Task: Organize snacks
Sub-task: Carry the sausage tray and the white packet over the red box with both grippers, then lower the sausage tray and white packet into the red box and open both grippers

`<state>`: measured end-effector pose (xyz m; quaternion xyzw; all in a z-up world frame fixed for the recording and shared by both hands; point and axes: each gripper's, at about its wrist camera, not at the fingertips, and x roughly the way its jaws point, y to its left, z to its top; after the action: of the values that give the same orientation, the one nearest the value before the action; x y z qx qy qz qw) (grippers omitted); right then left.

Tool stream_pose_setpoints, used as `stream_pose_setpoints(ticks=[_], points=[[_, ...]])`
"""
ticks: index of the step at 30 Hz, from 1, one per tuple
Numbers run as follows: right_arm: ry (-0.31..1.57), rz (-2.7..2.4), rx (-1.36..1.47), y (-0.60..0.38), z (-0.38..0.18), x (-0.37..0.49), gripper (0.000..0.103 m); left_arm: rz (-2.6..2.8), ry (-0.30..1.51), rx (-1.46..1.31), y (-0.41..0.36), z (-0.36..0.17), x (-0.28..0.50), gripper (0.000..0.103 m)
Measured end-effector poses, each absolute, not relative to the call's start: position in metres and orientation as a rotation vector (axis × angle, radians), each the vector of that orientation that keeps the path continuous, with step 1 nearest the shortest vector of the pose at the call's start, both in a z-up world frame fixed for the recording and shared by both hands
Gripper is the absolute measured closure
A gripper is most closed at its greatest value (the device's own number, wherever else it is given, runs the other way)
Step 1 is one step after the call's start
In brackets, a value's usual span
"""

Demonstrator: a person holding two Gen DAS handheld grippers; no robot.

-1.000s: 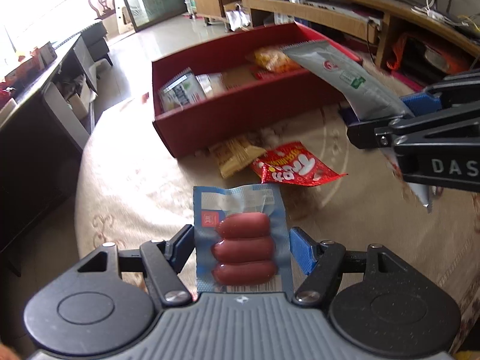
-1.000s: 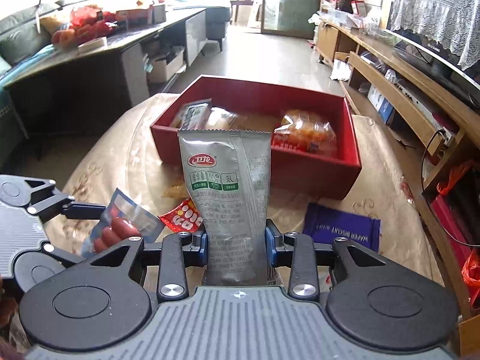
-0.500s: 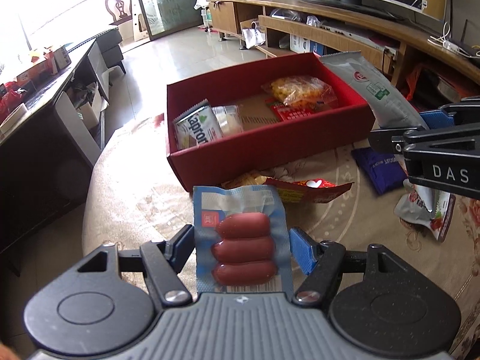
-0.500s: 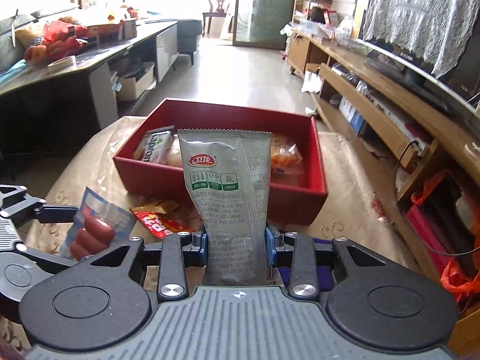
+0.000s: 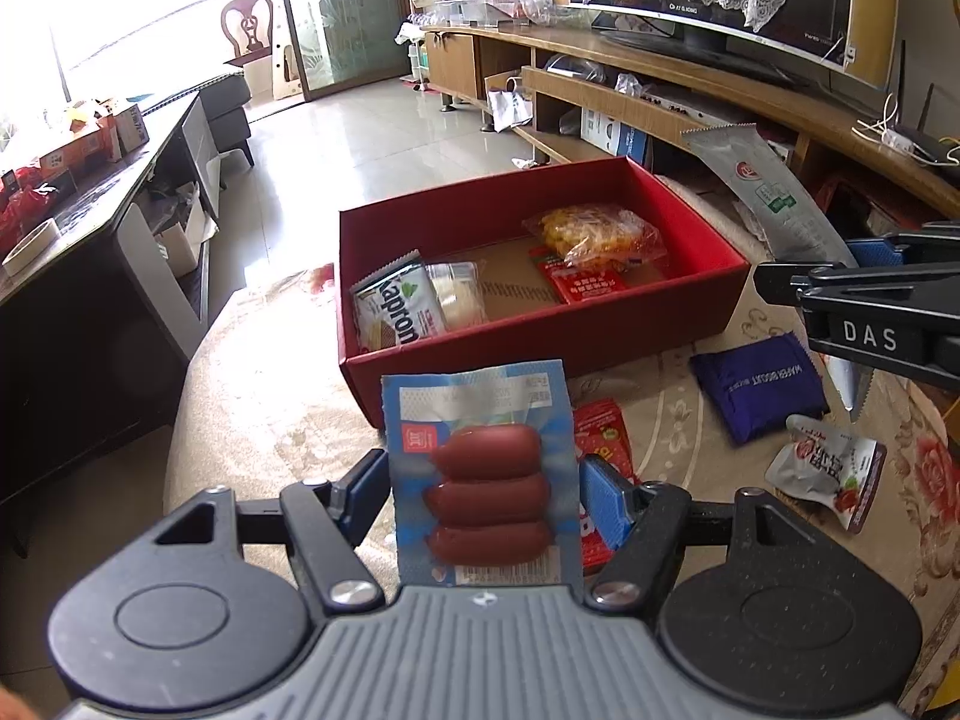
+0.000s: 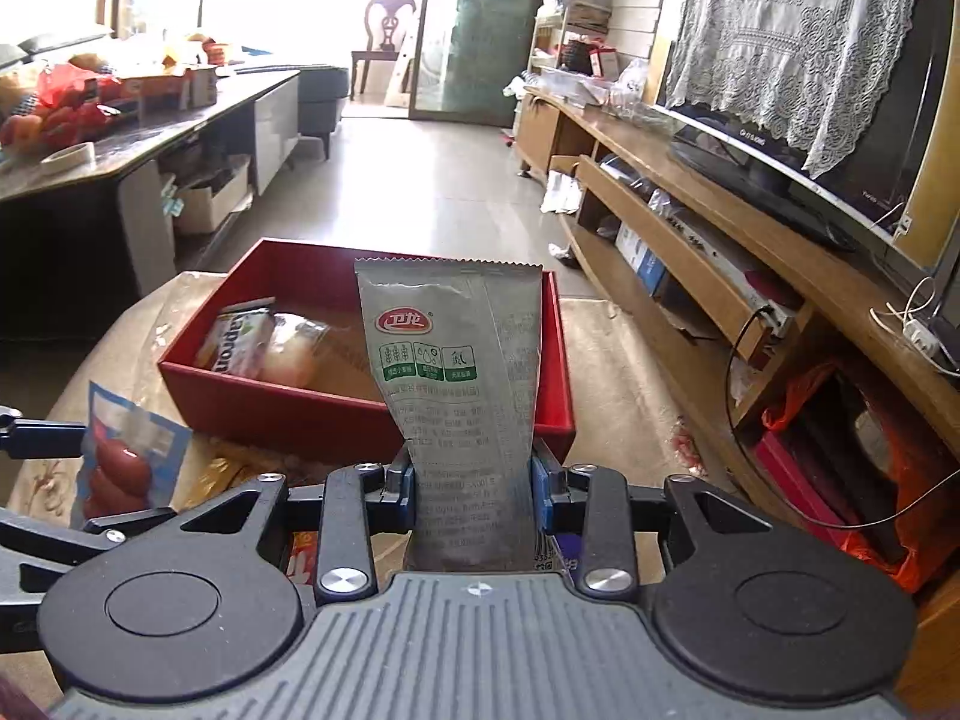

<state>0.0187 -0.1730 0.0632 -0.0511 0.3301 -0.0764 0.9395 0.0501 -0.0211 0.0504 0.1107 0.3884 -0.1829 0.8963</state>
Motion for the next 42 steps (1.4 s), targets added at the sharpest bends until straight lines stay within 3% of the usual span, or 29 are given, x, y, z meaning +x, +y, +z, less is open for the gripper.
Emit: stream_pose_setpoints(ticks=[13,28,42], points=[[0.677,-0.183,-0.100,-0.177,0.063,0.067,0.061,-0.320,0.722,0.195,-0.050,0.069,0.114,0.039],[0.763,-0.158,-0.026,-0.190,0.030,0.148,0.061,-0.239,0.763,0.186,-0.068,0.031,0.204,0.039],[0.774,-0.155,-0.014,-0.195,0.006,0.172,0.060,-0.263,0.746,0.218,-0.080,0.009,0.222,0.039]])
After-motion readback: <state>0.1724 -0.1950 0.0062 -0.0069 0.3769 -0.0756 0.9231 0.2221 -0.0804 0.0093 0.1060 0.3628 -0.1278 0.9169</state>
